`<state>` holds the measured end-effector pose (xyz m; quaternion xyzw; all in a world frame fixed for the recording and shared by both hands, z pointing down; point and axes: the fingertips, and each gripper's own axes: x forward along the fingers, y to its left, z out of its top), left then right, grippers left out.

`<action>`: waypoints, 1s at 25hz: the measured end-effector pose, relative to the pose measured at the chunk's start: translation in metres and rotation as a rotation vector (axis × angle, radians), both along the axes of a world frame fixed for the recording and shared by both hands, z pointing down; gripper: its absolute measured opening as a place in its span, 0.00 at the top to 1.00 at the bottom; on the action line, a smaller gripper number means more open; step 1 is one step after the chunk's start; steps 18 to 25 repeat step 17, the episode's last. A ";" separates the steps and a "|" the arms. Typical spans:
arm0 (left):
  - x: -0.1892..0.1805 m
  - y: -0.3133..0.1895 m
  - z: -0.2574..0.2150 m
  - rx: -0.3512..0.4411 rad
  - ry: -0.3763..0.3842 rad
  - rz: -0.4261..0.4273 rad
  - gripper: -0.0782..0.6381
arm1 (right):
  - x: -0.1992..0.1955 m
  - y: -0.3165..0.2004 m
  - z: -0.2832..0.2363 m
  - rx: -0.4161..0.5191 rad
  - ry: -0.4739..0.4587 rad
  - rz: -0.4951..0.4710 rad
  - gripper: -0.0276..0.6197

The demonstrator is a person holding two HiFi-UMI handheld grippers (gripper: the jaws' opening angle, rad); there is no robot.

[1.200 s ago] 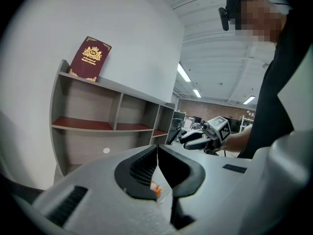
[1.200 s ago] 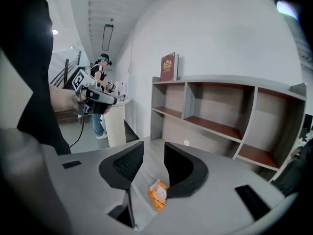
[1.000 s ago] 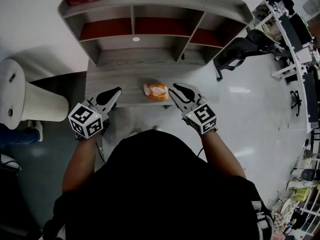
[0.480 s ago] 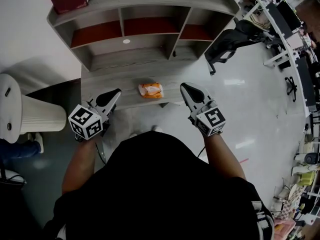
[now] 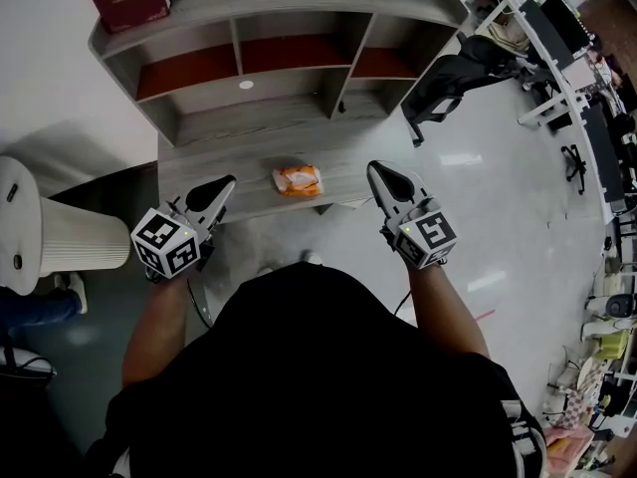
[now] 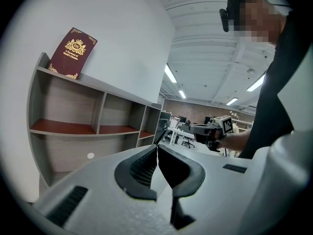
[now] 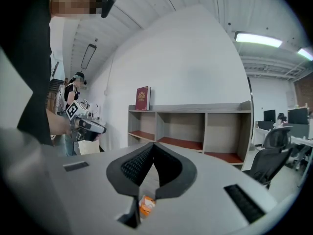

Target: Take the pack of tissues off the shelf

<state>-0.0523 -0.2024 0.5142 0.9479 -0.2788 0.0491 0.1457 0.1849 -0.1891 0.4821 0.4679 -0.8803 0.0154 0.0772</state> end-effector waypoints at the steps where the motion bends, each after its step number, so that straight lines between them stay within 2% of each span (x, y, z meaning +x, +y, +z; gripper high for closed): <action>1: 0.000 0.000 0.000 0.000 0.001 0.001 0.87 | 0.001 0.000 -0.001 0.001 -0.004 0.002 0.94; 7: -0.005 0.002 0.004 -0.008 -0.006 -0.004 0.86 | 0.007 -0.005 -0.009 0.006 -0.054 0.020 0.94; 25: -0.007 0.000 0.002 -0.008 -0.001 -0.022 0.87 | 0.007 -0.009 0.002 -0.024 -0.059 0.008 0.94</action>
